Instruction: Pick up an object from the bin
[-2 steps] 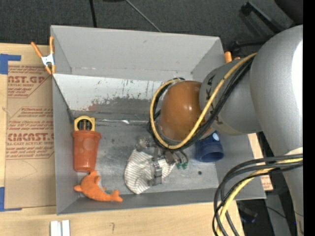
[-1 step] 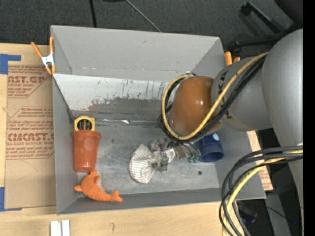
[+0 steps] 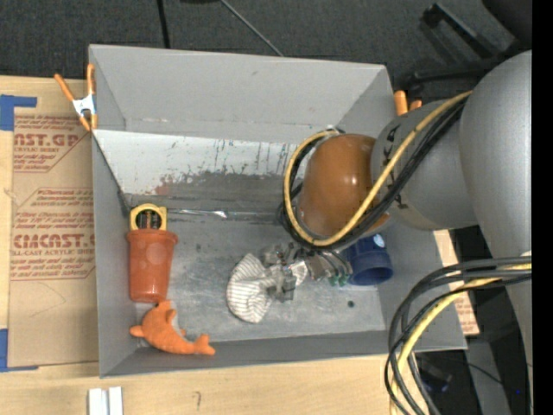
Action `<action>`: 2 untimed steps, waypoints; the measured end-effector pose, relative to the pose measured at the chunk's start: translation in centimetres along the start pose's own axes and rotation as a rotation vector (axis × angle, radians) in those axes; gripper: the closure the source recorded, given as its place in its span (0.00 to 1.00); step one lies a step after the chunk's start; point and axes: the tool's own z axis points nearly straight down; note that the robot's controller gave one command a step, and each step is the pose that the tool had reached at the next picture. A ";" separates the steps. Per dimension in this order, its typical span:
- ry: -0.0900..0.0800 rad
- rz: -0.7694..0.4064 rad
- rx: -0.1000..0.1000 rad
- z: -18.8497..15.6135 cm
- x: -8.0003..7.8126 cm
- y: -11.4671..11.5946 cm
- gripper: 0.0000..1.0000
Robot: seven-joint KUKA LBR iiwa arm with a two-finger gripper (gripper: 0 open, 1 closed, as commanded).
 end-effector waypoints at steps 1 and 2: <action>0.001 -0.022 0.000 -8.0 0.0 -0.4 1.00; 0.001 -0.022 0.000 -8.0 0.0 -0.4 1.00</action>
Offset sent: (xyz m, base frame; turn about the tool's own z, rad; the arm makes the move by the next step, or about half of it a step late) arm 0.0000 0.0000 0.0000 0.0000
